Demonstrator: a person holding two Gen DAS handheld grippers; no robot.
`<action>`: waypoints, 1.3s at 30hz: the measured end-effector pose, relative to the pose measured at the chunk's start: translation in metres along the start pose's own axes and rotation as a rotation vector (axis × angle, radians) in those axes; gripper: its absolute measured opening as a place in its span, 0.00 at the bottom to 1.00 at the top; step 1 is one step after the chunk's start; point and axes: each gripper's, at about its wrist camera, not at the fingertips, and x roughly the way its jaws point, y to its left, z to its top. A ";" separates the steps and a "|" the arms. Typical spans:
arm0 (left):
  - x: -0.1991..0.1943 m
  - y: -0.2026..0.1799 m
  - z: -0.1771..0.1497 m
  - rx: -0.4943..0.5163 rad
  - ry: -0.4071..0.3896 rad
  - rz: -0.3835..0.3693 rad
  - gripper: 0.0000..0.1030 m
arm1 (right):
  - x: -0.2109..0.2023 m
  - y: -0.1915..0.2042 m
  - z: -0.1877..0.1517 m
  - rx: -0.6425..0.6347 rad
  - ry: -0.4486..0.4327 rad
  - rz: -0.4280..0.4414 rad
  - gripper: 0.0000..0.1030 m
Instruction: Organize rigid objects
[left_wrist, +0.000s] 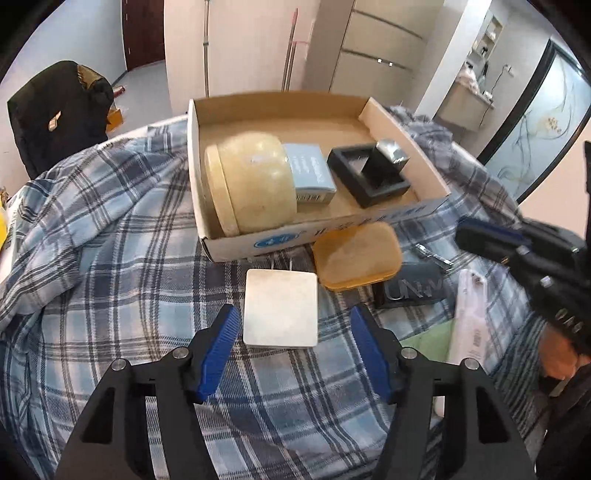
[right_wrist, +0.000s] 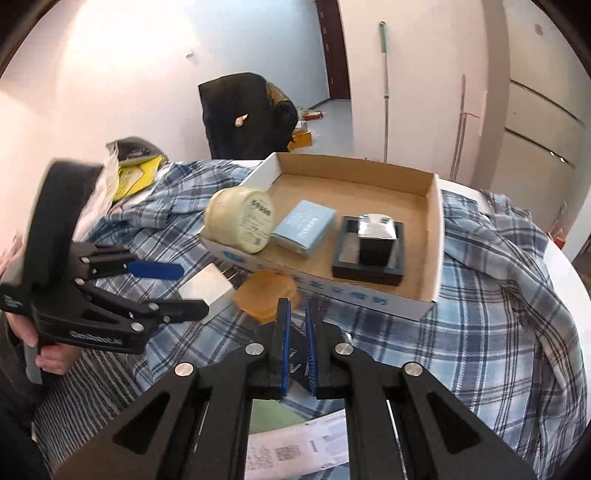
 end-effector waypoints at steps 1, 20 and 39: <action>0.004 -0.002 0.000 -0.001 0.000 0.005 0.63 | 0.002 -0.003 0.001 0.015 0.000 0.001 0.07; 0.023 -0.013 0.009 0.079 0.028 0.086 0.46 | 0.002 -0.023 -0.010 0.050 0.030 0.010 0.09; 0.037 -0.024 0.007 0.195 0.012 0.087 0.46 | 0.021 -0.009 -0.017 -0.052 0.139 0.067 0.14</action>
